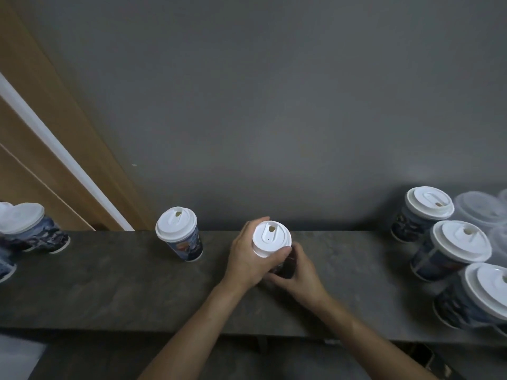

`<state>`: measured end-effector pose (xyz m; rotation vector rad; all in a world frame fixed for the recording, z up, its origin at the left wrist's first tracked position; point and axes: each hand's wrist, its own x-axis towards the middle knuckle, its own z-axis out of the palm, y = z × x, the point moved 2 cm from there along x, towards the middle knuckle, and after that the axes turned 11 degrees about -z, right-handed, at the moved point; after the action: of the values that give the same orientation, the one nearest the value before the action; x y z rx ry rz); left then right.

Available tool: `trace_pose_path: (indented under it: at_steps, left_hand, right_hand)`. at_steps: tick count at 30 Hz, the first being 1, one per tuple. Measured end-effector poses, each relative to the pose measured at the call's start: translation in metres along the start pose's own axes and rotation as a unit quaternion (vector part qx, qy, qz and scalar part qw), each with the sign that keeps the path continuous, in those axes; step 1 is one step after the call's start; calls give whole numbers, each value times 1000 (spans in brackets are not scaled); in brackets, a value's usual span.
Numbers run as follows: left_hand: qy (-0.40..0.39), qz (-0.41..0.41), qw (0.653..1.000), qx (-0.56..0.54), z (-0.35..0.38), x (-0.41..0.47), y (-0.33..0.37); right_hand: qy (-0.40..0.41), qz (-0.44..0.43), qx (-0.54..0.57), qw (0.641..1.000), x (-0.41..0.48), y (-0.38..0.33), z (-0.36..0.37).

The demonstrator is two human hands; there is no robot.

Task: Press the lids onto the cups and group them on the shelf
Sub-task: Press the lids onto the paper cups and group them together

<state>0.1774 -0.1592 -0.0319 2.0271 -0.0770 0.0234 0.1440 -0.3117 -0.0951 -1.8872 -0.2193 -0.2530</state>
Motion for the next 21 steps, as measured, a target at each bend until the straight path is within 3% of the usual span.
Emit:
trace_pose_path:
  at_steps: [6, 10, 14, 18, 21]
  left_hand:
    - [26, -58, 997, -47, 12, -21, 4]
    - [-26, -94, 986, -138, 31, -46, 6]
    - [-29, -147, 965, -215, 28, -26, -9]
    - [-15, -78, 985, -153, 29, -22, -13]
    - [7, -53, 985, -165, 36, -22, -20]
  right_hand:
    - [-1, -7, -3, 1000, -8, -1, 3]
    - [-4, -23, 8, 1000, -18, 4, -2]
    - [-6, 1, 0, 1000, -17, 12, 0]
    - [-15, -1, -1, 1000, -16, 22, -1]
    - [-12, -1, 7, 1000, -19, 23, 0]
